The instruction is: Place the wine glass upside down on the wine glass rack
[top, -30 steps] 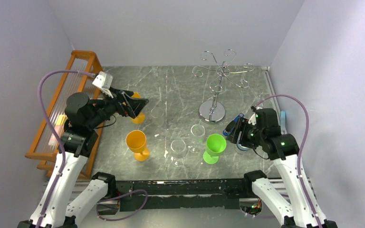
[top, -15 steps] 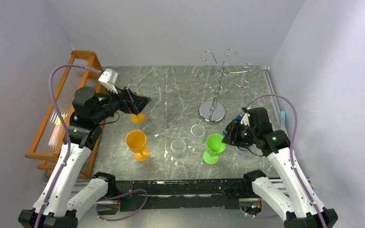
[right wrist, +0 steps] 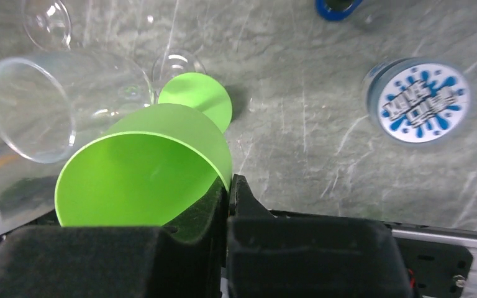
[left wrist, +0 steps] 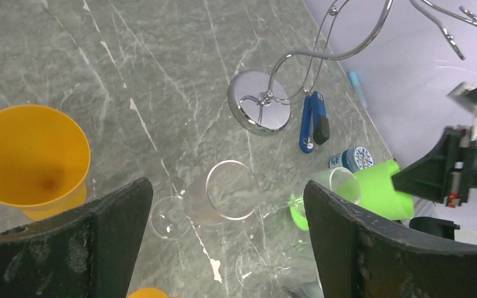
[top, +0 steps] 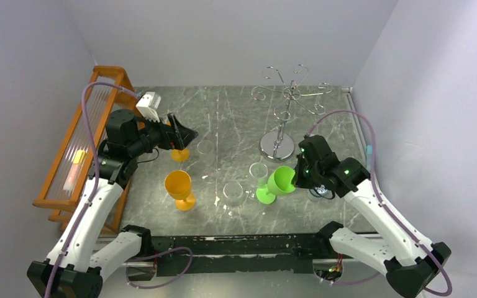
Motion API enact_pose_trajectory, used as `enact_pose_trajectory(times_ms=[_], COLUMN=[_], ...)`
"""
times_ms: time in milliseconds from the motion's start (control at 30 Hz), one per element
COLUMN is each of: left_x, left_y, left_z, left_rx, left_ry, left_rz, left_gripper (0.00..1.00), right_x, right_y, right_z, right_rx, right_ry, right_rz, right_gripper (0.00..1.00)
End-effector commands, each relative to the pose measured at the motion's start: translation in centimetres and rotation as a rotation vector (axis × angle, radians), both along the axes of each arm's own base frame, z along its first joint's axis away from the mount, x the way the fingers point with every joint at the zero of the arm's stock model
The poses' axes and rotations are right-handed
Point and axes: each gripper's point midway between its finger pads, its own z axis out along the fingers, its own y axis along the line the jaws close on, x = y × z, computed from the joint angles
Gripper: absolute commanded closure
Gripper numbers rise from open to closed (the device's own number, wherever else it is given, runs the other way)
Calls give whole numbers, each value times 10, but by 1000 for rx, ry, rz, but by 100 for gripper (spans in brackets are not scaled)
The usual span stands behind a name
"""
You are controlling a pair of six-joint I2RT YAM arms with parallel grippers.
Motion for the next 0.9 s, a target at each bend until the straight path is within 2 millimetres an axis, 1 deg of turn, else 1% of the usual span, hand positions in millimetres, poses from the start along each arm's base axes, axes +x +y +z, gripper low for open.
enact_pose_trajectory(times_ms=[0, 67, 133, 200, 267, 333, 500, 567, 600, 700, 733, 767, 833, 867], left_x=[0, 0, 0, 0, 0, -1, -7, -10, -12, -16, -17, -19, -20, -19], left_y=[5, 6, 7, 8, 9, 10, 7, 5, 4, -2, -4, -6, -8, -7], left_z=[9, 11, 14, 16, 20, 24, 31, 33, 35, 40, 42, 44, 47, 47], left_rx=[6, 0, -4, -4, -4, -7, -33, -56, -68, -106, -121, -136, -172, -202], left_ry=[6, 11, 15, 18, 13, 8, 13, 17, 17, 27, 30, 34, 48, 76], left_rz=[26, 32, 43, 55, 63, 65, 52, 43, 38, 14, 2, -8, -7, 22], left_gripper=[4, 3, 3, 3, 4, 5, 5, 4, 4, 3, 3, 3, 4, 3], right_x=[8, 12, 14, 15, 20, 24, 34, 38, 40, 40, 42, 42, 43, 44], right_y=[-26, -35, -44, -58, -66, -68, -57, -48, -39, -1, 12, 22, 45, 55], right_z=[35, 56, 72, 84, 92, 101, 126, 139, 148, 175, 189, 197, 205, 208], right_rx=[-114, -147, -181, -235, -270, -272, -204, -149, -95, 116, 201, 267, 382, 429], right_ry=[-85, -129, -162, -185, -212, -240, -321, -372, -405, -524, -579, -608, -638, -645], right_rz=[-52, -62, -82, -124, -158, -173, -155, -127, -95, 36, 66, 88, 142, 172], right_gripper=[100, 100, 100, 100, 100, 100, 100, 100, 100, 100, 100, 100, 100, 100])
